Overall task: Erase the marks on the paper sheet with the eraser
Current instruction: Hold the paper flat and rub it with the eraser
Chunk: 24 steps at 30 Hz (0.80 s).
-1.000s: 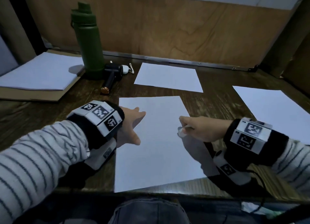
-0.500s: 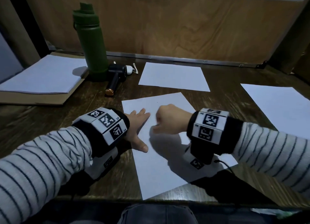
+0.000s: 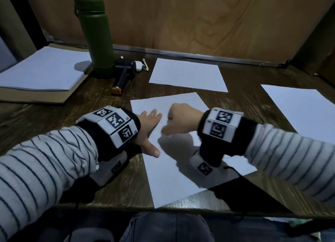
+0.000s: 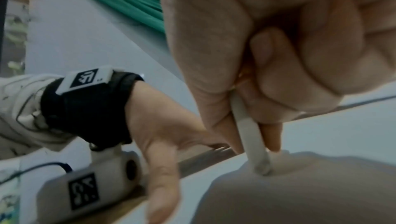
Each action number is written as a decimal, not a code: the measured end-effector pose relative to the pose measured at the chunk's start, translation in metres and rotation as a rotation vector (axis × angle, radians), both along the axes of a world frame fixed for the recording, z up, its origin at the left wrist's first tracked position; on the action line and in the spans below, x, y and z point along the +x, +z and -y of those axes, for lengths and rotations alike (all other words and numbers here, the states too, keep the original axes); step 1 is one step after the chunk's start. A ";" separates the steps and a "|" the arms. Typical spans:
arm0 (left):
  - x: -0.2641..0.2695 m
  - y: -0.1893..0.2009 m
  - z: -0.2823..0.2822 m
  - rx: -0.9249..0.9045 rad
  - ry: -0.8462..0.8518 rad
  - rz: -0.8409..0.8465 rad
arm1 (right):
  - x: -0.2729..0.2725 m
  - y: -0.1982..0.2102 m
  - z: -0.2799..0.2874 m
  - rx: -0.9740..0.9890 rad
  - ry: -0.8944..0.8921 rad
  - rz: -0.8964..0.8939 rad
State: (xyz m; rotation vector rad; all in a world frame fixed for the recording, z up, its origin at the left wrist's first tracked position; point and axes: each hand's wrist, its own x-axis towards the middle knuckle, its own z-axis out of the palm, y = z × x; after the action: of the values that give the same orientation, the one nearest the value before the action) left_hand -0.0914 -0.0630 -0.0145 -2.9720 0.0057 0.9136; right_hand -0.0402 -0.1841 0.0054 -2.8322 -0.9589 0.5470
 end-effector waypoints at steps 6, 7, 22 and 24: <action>0.000 0.002 0.000 0.008 -0.003 -0.018 | 0.020 0.008 0.029 -0.038 -0.123 0.033; 0.000 0.003 0.000 0.012 -0.005 -0.018 | 0.023 0.009 0.037 -0.047 -0.155 0.043; 0.001 0.001 -0.001 0.028 -0.013 -0.012 | 0.017 0.010 0.047 -0.036 -0.187 0.076; 0.001 0.001 -0.001 0.033 -0.009 -0.011 | 0.013 0.010 0.042 -0.042 -0.172 0.083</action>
State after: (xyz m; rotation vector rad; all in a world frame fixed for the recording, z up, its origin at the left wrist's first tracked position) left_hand -0.0909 -0.0624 -0.0138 -2.9347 0.0042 0.9198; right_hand -0.0269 -0.2263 0.0158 -2.9580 -0.7138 0.4381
